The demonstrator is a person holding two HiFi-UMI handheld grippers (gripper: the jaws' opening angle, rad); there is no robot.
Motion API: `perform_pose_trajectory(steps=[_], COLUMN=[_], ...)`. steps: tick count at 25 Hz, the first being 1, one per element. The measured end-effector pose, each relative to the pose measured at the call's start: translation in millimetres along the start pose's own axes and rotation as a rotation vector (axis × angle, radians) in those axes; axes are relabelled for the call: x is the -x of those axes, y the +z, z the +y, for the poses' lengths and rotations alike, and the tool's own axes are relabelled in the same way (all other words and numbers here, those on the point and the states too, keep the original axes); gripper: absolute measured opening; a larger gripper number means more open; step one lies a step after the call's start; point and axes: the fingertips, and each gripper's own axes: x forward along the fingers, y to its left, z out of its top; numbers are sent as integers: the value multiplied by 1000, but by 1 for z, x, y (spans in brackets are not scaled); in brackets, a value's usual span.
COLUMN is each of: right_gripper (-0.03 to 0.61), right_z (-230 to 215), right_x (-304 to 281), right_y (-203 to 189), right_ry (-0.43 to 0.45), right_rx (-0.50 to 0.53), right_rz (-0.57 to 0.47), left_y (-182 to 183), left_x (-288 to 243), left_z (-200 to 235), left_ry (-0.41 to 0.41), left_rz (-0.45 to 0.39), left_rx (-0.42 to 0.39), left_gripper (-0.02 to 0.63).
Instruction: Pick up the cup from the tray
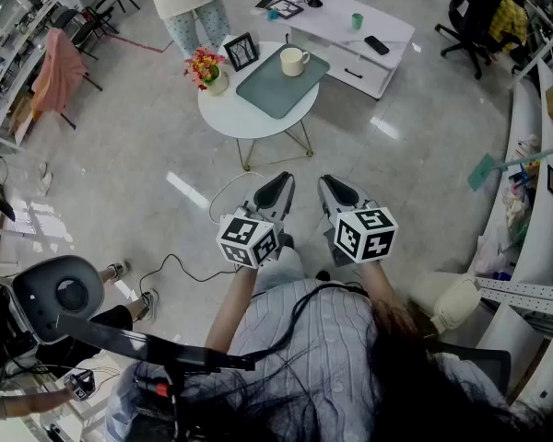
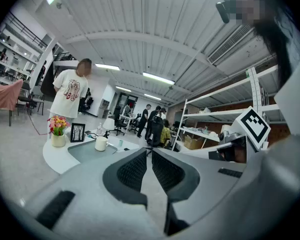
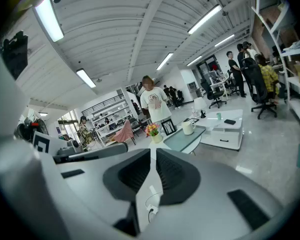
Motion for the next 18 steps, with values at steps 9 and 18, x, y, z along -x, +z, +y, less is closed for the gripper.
perform_pose_trajectory(steps=[9, 18], right_gripper=[54, 54], right_z=[-3, 1], right_x=[-9, -49], right_y=[-3, 15], right_ry=[-19, -38], right_rx=[-6, -41], right_rz=[6, -10], left_y=[-5, 9], left_x=[-5, -22], left_z=[7, 43], left_ry=[-20, -62], left_rz=[13, 47], left_rx=[-3, -13], left_gripper=[18, 18])
